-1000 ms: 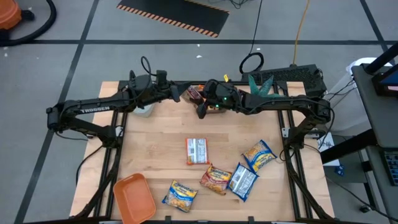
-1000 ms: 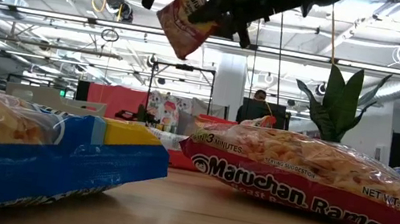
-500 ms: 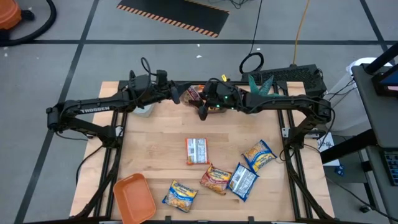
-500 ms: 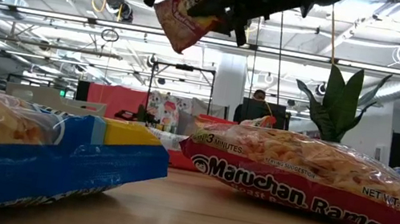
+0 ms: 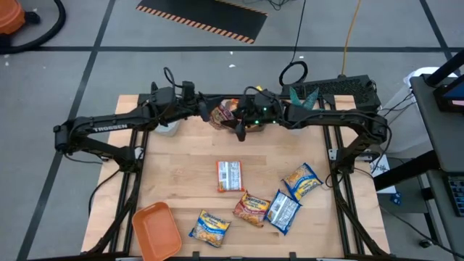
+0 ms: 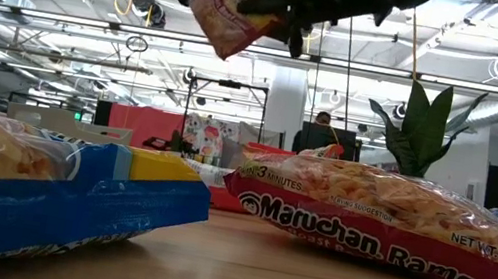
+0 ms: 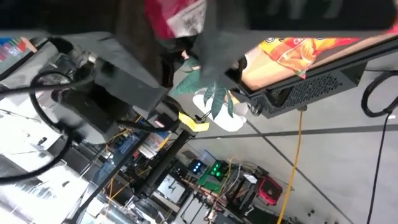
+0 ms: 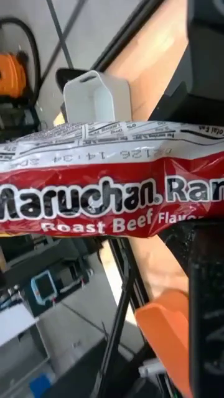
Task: Sort Maruchan noodles
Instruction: Put the left red noodle pack into the grey bin
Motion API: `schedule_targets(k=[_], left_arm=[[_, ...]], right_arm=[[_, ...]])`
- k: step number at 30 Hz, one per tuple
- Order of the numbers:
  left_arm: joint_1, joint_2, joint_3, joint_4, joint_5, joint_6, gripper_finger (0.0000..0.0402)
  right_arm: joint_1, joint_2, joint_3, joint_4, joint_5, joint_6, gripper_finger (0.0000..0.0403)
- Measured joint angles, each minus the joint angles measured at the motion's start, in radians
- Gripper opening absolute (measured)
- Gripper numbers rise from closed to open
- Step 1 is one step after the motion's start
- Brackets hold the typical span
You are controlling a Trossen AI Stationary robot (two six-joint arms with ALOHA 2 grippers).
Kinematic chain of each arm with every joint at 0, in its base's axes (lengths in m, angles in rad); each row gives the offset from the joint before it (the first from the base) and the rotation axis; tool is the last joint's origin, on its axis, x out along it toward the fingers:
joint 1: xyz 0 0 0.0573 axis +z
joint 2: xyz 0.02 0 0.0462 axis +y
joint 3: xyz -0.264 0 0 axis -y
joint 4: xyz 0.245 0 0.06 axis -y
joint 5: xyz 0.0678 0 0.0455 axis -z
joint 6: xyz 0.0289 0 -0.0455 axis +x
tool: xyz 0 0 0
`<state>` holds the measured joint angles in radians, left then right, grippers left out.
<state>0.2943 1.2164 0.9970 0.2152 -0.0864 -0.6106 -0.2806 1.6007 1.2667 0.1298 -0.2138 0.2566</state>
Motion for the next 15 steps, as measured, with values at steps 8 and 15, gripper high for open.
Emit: schedule_targets(k=[8, 15], left_arm=[[0.023, -0.023, 0.003, 0.022, -0.011, 0.016, 0.0241], [0.029, -0.023, 0.002, 0.022, -0.007, 0.055, 0.0257]], right_arm=[[-0.054, -0.017, -0.001, -0.022, -0.213, 0.046, 0.0138], [-0.099, -0.022, -0.001, -0.063, -0.420, 0.048, 0.0140]])
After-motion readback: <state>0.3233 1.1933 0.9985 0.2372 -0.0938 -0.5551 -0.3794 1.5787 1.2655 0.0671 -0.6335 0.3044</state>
